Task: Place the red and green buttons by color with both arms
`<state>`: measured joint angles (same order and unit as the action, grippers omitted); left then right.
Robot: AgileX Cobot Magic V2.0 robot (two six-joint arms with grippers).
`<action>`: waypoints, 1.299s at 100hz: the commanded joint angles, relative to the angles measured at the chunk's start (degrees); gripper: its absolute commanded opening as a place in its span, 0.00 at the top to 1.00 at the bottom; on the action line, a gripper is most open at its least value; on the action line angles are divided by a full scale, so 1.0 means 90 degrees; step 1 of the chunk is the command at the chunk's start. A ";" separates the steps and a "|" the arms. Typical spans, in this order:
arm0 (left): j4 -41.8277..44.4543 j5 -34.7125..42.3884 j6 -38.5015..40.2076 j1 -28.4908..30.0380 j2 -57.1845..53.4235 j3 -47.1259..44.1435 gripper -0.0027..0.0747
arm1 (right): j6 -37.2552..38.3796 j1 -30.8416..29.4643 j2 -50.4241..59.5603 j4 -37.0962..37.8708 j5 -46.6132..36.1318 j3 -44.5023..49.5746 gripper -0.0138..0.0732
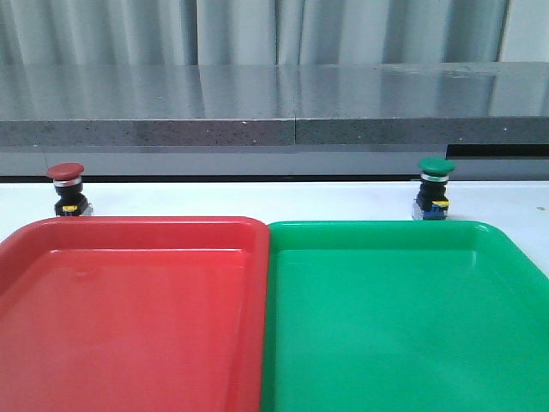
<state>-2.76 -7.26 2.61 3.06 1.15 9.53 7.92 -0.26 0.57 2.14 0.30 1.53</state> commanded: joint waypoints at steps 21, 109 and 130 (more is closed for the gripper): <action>-0.0007 -0.0789 0.0016 0.0002 0.1227 0.1574 0.99 | -0.0019 -0.0049 0.0132 0.0060 -0.0487 -0.0116 0.91; -0.0305 -0.0857 0.0016 0.0002 0.4311 0.3072 0.24 | -0.0019 -0.0049 0.0132 0.0060 -0.0487 -0.0116 0.91; -0.0305 -0.1415 -0.0133 -0.0368 0.5207 0.3819 0.24 | -0.0019 -0.0049 0.0132 0.0060 -0.0487 -0.0116 0.91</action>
<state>-4.72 -22.24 1.82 1.53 45.01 39.30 7.92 -0.26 0.57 2.14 0.30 1.53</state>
